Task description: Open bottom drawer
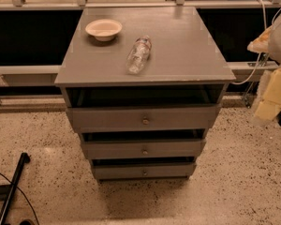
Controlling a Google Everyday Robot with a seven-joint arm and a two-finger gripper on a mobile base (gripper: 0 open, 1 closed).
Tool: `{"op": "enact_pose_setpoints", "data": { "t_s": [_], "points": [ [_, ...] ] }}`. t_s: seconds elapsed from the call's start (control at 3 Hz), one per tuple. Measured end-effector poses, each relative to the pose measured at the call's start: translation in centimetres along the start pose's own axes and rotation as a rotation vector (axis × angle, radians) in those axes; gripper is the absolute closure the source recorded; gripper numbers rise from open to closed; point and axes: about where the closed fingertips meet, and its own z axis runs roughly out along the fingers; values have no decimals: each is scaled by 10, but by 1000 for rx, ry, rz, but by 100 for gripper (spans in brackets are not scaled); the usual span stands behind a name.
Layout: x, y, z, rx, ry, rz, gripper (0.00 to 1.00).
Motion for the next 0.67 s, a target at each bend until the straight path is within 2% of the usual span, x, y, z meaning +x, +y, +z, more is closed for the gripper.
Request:
{"op": "enact_pose_setpoints", "data": {
  "t_s": [0.33,0.67],
  "points": [
    [0,0,0,0,0,0,0],
    [-3,2,13,-17,-62,11,0]
  ]
}}
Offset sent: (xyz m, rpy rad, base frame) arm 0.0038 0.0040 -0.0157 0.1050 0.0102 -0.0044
